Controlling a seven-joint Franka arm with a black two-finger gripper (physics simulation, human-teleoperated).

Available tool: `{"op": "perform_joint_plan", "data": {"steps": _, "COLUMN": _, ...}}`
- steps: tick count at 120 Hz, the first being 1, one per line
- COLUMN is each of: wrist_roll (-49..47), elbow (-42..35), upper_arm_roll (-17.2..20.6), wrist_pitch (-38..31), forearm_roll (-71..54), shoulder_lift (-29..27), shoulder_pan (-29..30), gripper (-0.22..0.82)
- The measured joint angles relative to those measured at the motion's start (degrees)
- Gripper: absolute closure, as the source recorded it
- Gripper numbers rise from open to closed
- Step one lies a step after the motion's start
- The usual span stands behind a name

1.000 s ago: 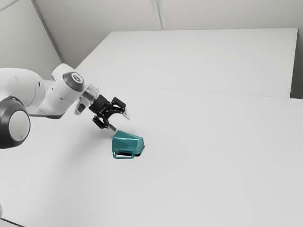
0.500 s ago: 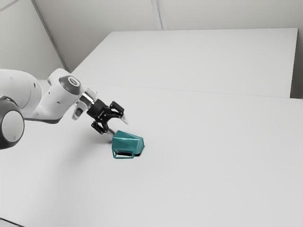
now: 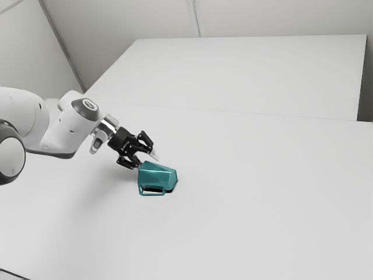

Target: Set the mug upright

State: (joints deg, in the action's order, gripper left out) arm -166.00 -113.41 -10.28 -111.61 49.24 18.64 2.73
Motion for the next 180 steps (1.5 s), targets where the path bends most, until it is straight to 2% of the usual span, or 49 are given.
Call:
{"op": "perform_joint_plan", "data": {"steps": 48, "wrist_roll": 0.01, "elbow": -0.56, "upper_arm_roll": 0.0, "wrist_pitch": -0.37, "forearm_roll": 6.08, "shoulder_lift": 0.03, "shoulder_pan": 0.13, "gripper": 0.69}}
{"op": "perform_joint_plan", "data": {"steps": 62, "wrist_roll": 0.01, "elbow": -0.5, "upper_arm_roll": 0.1, "wrist_pitch": -0.4, "forearm_roll": 7.04, "shoulder_lift": -0.15, "shoulder_pan": -0.26, "gripper": 0.74}}
{"op": "perform_joint_plan", "data": {"steps": 116, "wrist_roll": 0.01, "elbow": -0.61, "upper_arm_roll": 0.34, "wrist_pitch": -0.36, "forearm_roll": 7.61, "shoulder_lift": -2.84, "shoulder_pan": -1.09, "gripper": 0.78}}
{"op": "perform_joint_plan", "data": {"steps": 136, "wrist_roll": 0.01, "elbow": -0.64, "upper_arm_roll": 0.86, "wrist_pitch": -0.33, "forearm_roll": 6.76, "shoulder_lift": -5.65, "shoulder_pan": -1.64, "gripper": 0.78}}
{"op": "perform_joint_plan", "data": {"steps": 169, "wrist_roll": 0.01, "elbow": 0.23, "upper_arm_roll": 1.18, "wrist_pitch": -1.65, "forearm_roll": -5.2, "shoulder_lift": -9.58, "shoulder_pan": -3.62, "gripper": 0.78}}
{"op": "perform_joint_plan", "data": {"steps": 180, "wrist_roll": 0.01, "elbow": 1.57, "upper_arm_roll": 0.99, "wrist_pitch": -2.89, "forearm_roll": -11.32, "shoulder_lift": -9.25, "shoulder_pan": -5.51, "gripper": 0.78}}
